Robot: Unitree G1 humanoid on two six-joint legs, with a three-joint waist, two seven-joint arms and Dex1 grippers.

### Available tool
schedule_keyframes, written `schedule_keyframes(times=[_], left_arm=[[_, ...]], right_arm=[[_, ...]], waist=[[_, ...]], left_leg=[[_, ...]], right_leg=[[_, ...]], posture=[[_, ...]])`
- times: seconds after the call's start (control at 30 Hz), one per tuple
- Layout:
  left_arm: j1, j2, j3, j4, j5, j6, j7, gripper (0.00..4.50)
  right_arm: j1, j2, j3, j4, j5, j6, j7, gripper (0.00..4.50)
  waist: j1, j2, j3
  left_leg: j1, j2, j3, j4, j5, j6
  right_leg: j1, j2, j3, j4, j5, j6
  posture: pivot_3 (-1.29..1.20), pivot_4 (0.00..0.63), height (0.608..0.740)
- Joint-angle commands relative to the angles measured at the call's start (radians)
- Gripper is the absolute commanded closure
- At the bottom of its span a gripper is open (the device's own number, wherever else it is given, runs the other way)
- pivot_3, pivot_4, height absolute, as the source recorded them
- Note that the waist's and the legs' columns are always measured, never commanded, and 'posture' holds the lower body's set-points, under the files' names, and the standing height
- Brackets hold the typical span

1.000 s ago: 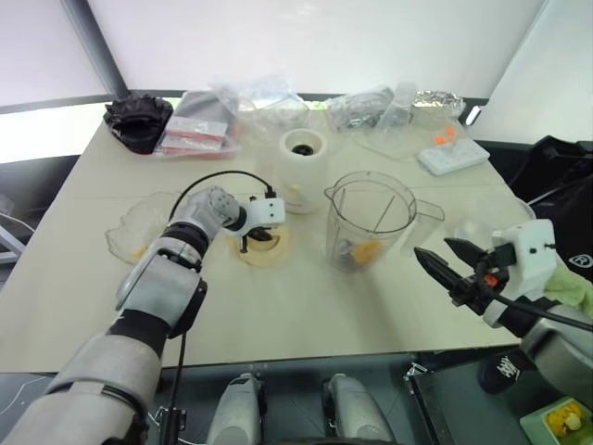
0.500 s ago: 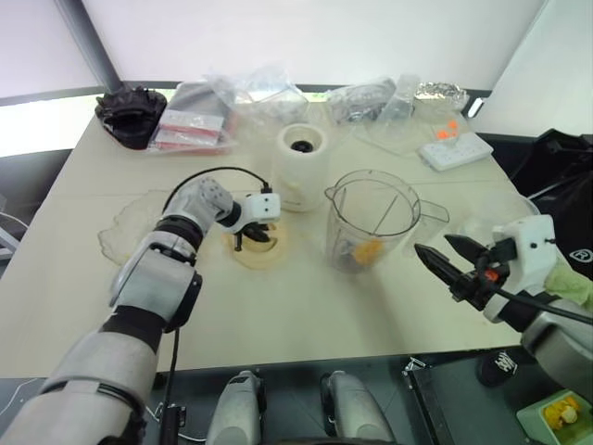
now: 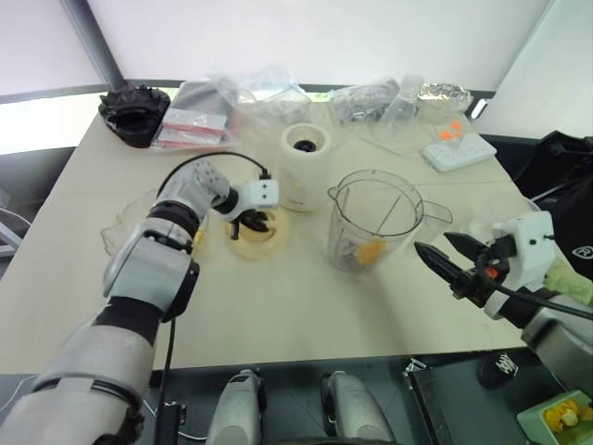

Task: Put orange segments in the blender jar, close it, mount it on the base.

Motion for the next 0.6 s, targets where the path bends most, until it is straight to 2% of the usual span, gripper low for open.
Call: schedule_keyframes(times=[0.03,0.23,0.6], left_arm=[[-0.027,-0.012,0.028,-0.015,-0.027,-0.004,-0.022,4.17],[-0.026,-0.011,0.039,-0.020,-0.028,-0.020,-0.054,4.17],[-0.002,0.034,0.064,-0.035,-0.067,-0.031,-0.124,4.17]], right_arm=[[0.003,0.026,0.010,0.000,-0.047,-0.023,-0.002,1.51],[-0.006,0.083,0.049,0.035,-0.144,-0.039,-0.016,1.51],[-0.074,0.267,0.192,0.164,-0.369,-0.101,-0.020,1.51]], waist=[[0.000,0.000,0.000],[-0.003,0.000,0.000],[-0.002,0.000,0.000]], left_leg=[[0.000,0.000,0.000,0.000,0.000,0.000],[0.000,0.000,0.000,0.000,0.000,0.000],[0.000,0.000,0.000,0.001,0.000,0.000]], right_leg=[[0.000,0.000,0.000,0.000,0.001,0.001],[0.000,0.000,0.000,0.000,0.001,0.001],[-0.001,0.001,0.000,0.002,0.001,0.002]], posture=[[0.00,0.150,0.740],[0.00,0.150,0.740],[0.00,0.150,0.740]])
